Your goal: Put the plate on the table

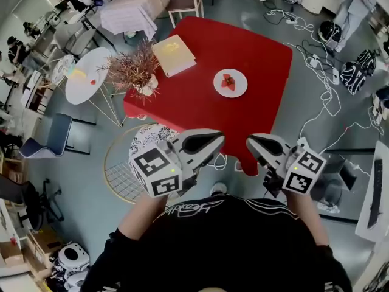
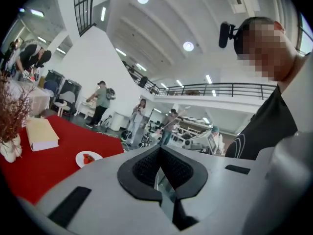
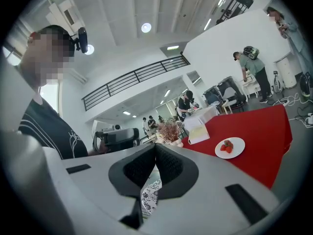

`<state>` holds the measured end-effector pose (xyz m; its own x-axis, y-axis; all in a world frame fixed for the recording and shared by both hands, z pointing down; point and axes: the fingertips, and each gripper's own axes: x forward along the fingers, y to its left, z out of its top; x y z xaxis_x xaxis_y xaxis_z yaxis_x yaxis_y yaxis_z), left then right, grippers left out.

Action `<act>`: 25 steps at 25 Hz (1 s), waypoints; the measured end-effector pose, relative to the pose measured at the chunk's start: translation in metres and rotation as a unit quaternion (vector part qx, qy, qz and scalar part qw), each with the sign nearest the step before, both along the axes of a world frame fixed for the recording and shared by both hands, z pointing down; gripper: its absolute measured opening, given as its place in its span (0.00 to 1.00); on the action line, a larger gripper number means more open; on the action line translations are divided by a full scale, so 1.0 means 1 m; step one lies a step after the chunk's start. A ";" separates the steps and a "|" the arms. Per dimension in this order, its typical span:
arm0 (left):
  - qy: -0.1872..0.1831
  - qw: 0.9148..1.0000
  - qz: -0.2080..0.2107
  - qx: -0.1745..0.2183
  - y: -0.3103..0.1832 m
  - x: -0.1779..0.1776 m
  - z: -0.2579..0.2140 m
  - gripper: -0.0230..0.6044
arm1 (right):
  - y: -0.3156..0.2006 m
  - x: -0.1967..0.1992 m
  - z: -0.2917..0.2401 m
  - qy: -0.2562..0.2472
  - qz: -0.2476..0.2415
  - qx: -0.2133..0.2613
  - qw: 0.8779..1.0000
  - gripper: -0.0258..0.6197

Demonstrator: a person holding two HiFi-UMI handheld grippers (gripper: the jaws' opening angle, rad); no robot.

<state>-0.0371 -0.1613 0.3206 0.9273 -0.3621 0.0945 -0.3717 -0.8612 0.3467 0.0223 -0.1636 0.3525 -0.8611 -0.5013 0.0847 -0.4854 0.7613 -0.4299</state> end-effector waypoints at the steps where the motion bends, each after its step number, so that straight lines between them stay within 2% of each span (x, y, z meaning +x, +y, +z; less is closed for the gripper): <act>1: -0.008 1.000 -0.001 0.006 0.005 0.003 0.001 0.05 | 0.004 0.001 -0.001 -0.001 -0.003 0.001 1.000 0.05; 4: -0.020 1.000 0.009 0.005 0.021 0.019 0.003 0.05 | 0.017 0.010 -0.001 0.001 -0.003 0.003 1.000 0.05; 10: -0.014 1.000 0.009 0.013 0.057 0.055 -0.007 0.05 | 0.057 0.042 -0.009 -0.008 0.007 0.016 1.000 0.05; 15: 0.010 1.000 0.001 -0.002 0.094 0.077 -0.019 0.05 | 0.092 0.064 -0.023 -0.008 0.000 0.033 0.999 0.05; 19: 0.014 1.000 -0.009 0.013 0.116 0.088 -0.027 0.05 | 0.113 0.072 -0.034 -0.010 -0.008 0.051 0.999 0.05; 25: 0.001 0.999 -0.019 0.039 0.139 0.091 -0.033 0.05 | 0.135 0.072 -0.042 -0.006 -0.020 0.068 0.998 0.05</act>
